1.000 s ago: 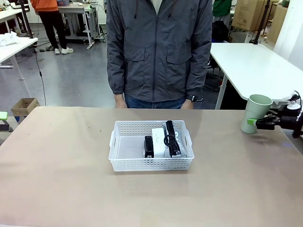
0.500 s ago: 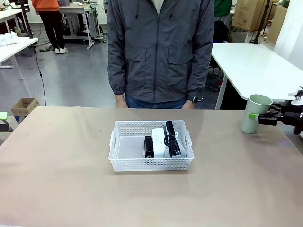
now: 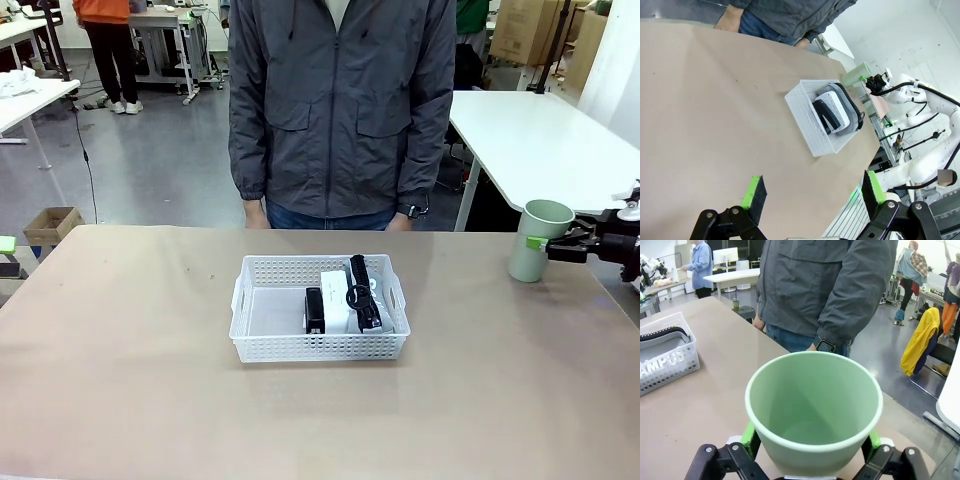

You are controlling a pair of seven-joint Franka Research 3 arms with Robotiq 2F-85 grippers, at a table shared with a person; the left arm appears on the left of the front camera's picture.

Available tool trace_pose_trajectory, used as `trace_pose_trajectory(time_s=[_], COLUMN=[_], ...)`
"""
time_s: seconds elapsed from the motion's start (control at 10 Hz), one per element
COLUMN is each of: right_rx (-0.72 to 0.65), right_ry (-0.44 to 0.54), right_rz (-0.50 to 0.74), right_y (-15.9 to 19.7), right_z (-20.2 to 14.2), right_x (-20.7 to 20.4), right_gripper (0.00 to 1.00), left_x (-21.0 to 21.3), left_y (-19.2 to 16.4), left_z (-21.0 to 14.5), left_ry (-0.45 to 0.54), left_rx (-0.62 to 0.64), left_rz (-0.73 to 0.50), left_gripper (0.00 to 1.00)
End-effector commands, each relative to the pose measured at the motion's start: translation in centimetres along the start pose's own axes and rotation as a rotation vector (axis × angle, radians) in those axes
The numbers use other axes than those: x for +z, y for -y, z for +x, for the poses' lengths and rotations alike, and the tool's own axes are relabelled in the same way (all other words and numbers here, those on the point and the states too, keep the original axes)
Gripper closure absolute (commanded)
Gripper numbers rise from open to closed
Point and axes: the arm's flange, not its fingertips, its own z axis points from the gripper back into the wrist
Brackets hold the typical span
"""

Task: Efficiently arrange items inside the basket to fit them all.
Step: Pick up the Reusable plastic cup and place it inside the Organizing basket.

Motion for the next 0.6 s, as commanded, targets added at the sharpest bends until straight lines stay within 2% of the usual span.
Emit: trace_pose_trajectory(time_s=[0.0, 0.1, 0.2, 0.3, 0.5], right_rx=[0.004, -0.008, -0.011, -0.020, -0.152], right_ry=[0.007, 0.002, 0.005, 0.019, 0.045], right_rz=[0.013, 0.022, 0.016, 0.020, 0.084], right_y=[-0.4, -0.3, -0.3, -0.3, -0.8], right_z=[-0.2, -0.1, -0.1, 0.1, 1.6], right_x=[0.3, 0.4, 0.7, 1.1, 2.7], right_gripper=[0.37, 0.57, 0.94, 1.00, 1.00], left_x=[0.2, 0.2, 0.2, 0.2, 0.2], left_y=[0.3, 0.3, 0.3, 0.3, 0.3], left_z=[0.0, 0.0, 0.0, 0.0, 0.0], left_ry=[-0.002, -0.002, -0.002, -0.002, -0.002], left_rx=[0.012, 0.012, 0.012, 0.012, 0.012], left_rz=[-0.010, -0.010, -0.010, -0.010, -0.010], left_gripper=[0.00, 0.00, 0.00, 0.00, 0.00])
